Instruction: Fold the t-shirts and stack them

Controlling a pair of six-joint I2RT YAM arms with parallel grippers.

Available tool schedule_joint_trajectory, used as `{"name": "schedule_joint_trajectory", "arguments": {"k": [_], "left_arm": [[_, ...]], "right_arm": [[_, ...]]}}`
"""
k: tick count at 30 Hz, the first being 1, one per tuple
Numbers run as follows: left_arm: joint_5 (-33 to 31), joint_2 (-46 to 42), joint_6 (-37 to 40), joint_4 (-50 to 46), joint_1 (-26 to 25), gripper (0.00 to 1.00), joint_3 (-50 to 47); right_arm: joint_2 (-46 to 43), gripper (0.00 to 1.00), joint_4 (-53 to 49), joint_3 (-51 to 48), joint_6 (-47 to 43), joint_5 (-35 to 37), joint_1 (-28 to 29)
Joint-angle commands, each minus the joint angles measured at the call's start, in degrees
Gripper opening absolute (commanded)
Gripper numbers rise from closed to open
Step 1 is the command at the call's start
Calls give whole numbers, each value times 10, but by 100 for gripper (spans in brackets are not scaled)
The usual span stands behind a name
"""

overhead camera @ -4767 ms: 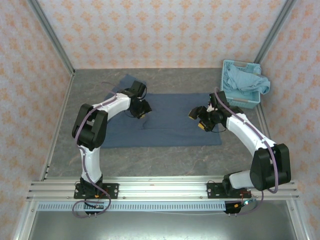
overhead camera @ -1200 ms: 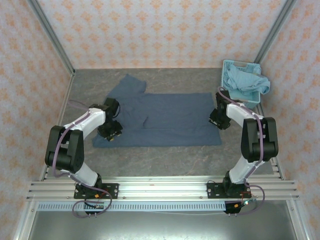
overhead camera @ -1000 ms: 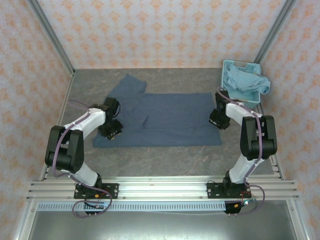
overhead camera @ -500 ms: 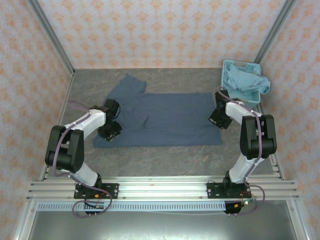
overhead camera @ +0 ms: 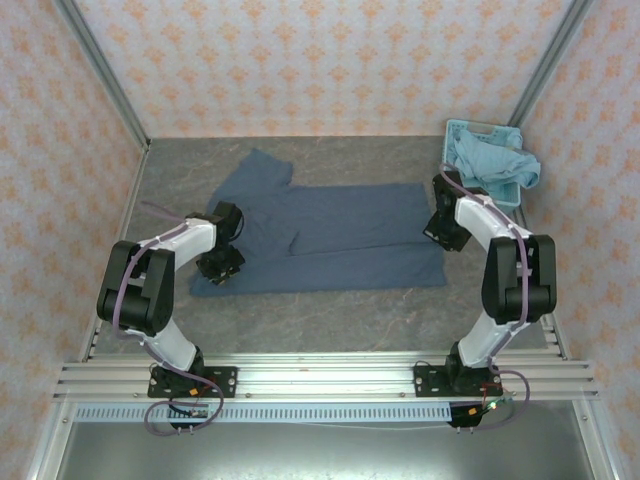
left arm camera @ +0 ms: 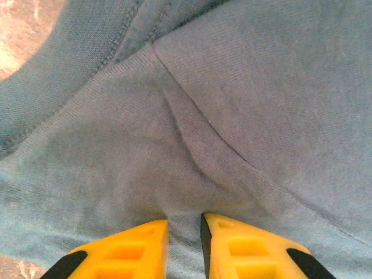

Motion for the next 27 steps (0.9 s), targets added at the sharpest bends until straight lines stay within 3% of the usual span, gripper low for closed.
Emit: {"name": "schedule_joint_trajectory", "arguments": {"k": [1,7,8,11,14,16,21,27], "left_arm": [[-34,13,-7,7,0,23,-2],[-29,-35,2,6,-8,27,12],[-26,-46,6,4,-10,29,15],[-16,-76,9,-1,-10,33,26],[6,-91,9,-5,-9,35,37],[23,-89,4,-6,-9,35,41],[47,-74,-12,10,5,29,30],[63,-15,-27,15,23,27,26]], "right_arm": [[35,0,-15,23,10,39,-4],[67,0,-2,51,0,15,-4],[67,6,-8,58,-2,15,-4],[40,35,-20,55,0,23,-4],[-18,47,-20,24,9,18,0],[-57,48,-19,-5,14,9,13],[-130,33,2,-103,52,-46,51],[-135,28,36,-180,85,-91,55]]}}
